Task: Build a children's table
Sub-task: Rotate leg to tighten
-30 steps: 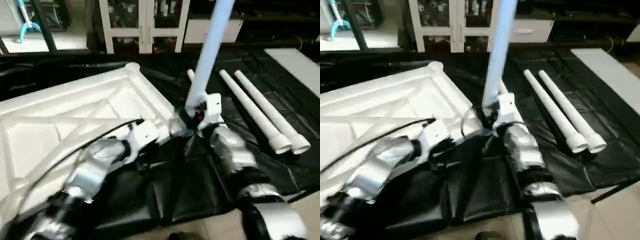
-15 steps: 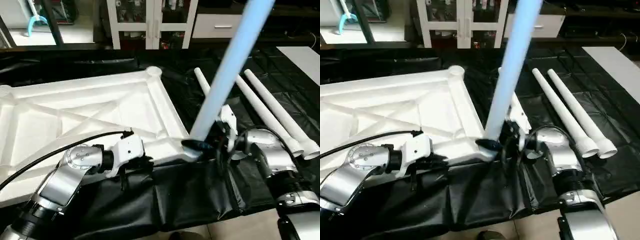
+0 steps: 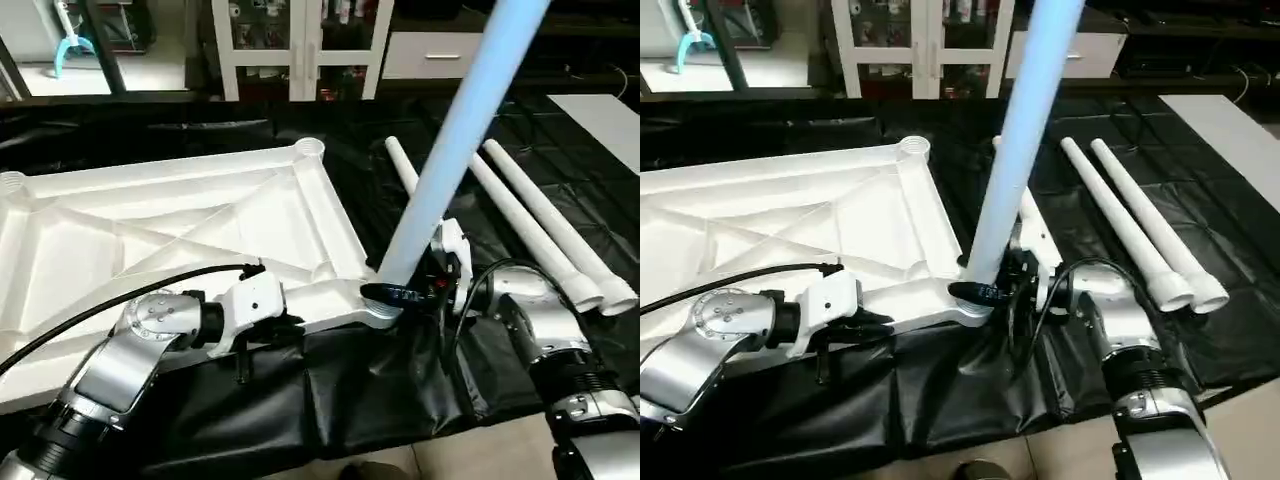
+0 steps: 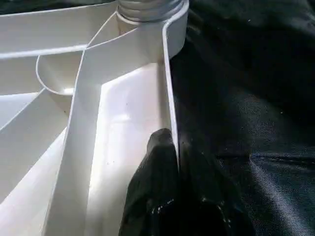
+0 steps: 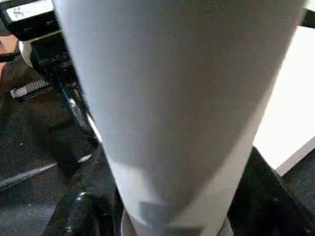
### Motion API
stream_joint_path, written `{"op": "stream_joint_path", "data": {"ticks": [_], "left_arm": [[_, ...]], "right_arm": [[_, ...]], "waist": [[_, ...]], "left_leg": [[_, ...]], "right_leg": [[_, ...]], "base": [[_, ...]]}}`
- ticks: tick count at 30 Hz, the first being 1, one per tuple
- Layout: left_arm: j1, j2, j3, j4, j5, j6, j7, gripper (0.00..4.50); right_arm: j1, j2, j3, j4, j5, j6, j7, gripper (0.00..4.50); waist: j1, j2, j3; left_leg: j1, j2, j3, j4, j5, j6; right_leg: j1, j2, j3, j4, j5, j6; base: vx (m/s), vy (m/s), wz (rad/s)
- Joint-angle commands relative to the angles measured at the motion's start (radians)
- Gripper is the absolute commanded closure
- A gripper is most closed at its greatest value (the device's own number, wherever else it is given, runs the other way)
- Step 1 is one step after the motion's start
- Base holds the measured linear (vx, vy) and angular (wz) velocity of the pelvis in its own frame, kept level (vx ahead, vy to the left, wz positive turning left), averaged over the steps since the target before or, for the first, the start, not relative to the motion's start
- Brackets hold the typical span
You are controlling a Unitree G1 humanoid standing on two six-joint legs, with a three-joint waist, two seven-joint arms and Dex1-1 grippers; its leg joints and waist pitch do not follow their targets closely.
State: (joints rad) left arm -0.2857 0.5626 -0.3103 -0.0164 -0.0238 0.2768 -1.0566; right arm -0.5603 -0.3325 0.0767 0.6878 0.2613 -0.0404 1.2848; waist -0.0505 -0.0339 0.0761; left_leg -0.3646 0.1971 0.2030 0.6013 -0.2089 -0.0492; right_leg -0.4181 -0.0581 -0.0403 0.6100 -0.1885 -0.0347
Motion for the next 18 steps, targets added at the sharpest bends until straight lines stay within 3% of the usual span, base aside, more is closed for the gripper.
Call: {"op": "stream_joint_path", "data": {"ticks": [1,4,6,9,10,13,15,16,18], "left_arm": [[0.028,0.017,-0.057,0.033,0.031,0.016,-0.027,4.50],[0.016,-0.005,-0.056,0.047,0.041,0.016,0.008,4.50],[-0.022,-0.069,-0.065,0.071,0.067,0.066,0.087,4.50],[-0.050,-0.106,-0.081,0.087,0.100,0.130,0.140,4.50],[-0.059,-0.118,-0.085,0.092,0.109,0.149,0.157,4.50],[-0.102,-0.198,-0.080,0.126,0.139,0.242,0.268,4.50],[-0.146,-0.298,-0.063,0.160,0.147,0.321,0.367,4.50],[-0.150,-0.315,-0.064,0.158,0.142,0.332,0.367,4.50],[-0.157,-0.332,-0.075,0.146,0.137,0.338,0.353,4.50]], "right_arm": [[-0.005,-0.004,-0.038,0.025,-0.025,-0.002,-0.114,2.39],[-0.009,0.024,-0.035,0.049,-0.060,-0.008,-0.233,2.46],[-0.015,0.115,-0.042,0.092,-0.108,0.027,-0.488,2.51],[-0.022,0.170,-0.049,0.121,-0.135,0.050,-0.651,2.54],[-0.024,0.185,-0.054,0.129,-0.139,0.061,-0.695,2.54],[-0.040,0.264,-0.089,0.177,-0.131,0.095,-0.881,2.54],[-0.059,0.354,-0.111,0.233,-0.121,0.094,-1.027,2.54],[-0.065,0.376,-0.107,0.242,-0.121,0.083,-1.030,2.54],[-0.079,0.416,-0.095,0.251,-0.120,0.058,-1.014,2.55]], "waist": [[0.003,0.003,-0.048],[-0.003,0.002,-0.042],[-0.009,-0.001,-0.035],[-0.019,0.001,-0.034],[-0.023,0.003,-0.032],[-0.031,0.001,-0.029],[-0.037,0.004,-0.029],[-0.035,0.004,-0.031],[-0.038,0.003,-0.028]], "left_leg": [[0.012,0.043,-0.016,-0.072,-0.162,0.077],[0.013,0.041,-0.020,-0.077,-0.213,0.042],[0.017,0.039,-0.026,-0.081,-0.282,0.003],[0.018,0.036,-0.037,-0.087,-0.343,-0.029],[0.021,0.036,-0.039,-0.088,-0.368,-0.037],[0.027,0.033,-0.042,-0.088,-0.425,-0.042],[0.030,0.031,-0.050,-0.090,-0.456,-0.052],[0.038,0.029,-0.048,-0.089,-0.470,-0.051],[0.033,0.028,-0.050,-0.091,-0.492,-0.041]], "right_leg": [[0.045,-0.069,0.046,-0.072,-0.190,-0.256],[0.040,-0.069,0.047,-0.082,-0.289,-0.224],[0.033,-0.071,0.046,-0.094,-0.422,-0.182],[0.031,-0.072,0.043,-0.101,-0.519,-0.140],[0.024,-0.073,0.044,-0.106,-0.543,-0.127],[0.014,-0.070,0.041,-0.114,-0.585,-0.105],[0.013,-0.070,0.032,-0.121,-0.602,-0.085],[0.007,-0.068,0.029,-0.126,-0.590,-0.081],[0.010,-0.069,0.026,-0.130,-0.577,-0.078]], "base": [[0.000,0.000,0.00],[0.000,0.000,0.00],[0.000,0.000,0.00],[-0.051,0.005,-0.09],[0.000,0.000,0.00],[0.000,0.000,0.00],[0.000,0.000,0.00],[0.000,0.000,0.00],[0.000,0.000,0.00]]}}
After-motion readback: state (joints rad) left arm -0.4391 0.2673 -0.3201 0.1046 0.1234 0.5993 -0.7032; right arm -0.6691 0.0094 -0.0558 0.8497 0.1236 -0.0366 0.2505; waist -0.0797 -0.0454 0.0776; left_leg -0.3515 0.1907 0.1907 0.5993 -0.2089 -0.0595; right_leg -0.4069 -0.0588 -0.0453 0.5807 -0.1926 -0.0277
